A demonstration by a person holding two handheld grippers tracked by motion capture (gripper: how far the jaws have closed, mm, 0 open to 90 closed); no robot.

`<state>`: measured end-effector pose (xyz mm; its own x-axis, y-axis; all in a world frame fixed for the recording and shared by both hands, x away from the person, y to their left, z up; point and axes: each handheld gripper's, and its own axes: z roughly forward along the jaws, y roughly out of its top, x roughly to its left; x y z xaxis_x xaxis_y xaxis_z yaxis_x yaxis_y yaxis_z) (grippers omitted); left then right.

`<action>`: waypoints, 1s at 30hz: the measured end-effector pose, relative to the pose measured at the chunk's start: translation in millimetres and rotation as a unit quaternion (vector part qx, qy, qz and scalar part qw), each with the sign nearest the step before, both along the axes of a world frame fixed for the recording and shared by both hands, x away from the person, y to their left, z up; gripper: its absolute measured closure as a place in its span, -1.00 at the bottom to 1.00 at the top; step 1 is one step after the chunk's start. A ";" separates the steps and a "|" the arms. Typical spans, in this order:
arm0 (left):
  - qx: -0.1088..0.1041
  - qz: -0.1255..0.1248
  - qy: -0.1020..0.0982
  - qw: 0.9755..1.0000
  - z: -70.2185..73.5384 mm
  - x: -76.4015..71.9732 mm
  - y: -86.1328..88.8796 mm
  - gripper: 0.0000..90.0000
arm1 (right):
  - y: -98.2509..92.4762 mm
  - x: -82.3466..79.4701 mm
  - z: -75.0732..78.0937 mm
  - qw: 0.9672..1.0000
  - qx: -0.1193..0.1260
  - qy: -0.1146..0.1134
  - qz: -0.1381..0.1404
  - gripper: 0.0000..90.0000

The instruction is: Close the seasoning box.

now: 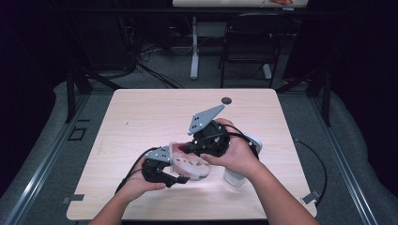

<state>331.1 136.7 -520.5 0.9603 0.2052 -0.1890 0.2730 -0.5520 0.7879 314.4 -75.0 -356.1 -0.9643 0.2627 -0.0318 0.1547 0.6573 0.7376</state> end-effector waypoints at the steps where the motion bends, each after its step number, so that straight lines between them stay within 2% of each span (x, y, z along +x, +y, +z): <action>1: 0.001 -0.003 -0.002 1.000 -0.5 -0.2 -0.2 0.08 | 0.1 0.0 -0.1 1.000 0.000 0.000 0.001 1.00; 9: 0.008 -0.011 -0.005 1.000 -1.8 -1.6 -1.6 0.19 | -1.6 0.1 -2.1 1.000 -0.003 0.003 0.006 0.99; 14: 0.011 -0.014 -0.001 1.000 -1.7 -2.0 -1.9 0.31 | -2.8 -0.1 -2.5 1.000 -0.003 0.007 0.010 0.99; 16: 0.014 -0.020 0.009 1.000 -1.8 -1.6 -1.6 0.34 | -4.0 0.5 -3.4 1.000 -0.002 0.009 0.013 0.99; 23: 0.024 -0.015 0.024 0.999 -1.1 0.0 0.3 0.43 | -9.3 3.9 -6.5 1.000 0.003 0.017 0.013 0.95; 30: 0.034 -0.014 0.022 0.999 0.4 -0.4 0.1 0.46 | -14.9 5.0 -9.1 1.000 0.010 0.023 0.006 0.92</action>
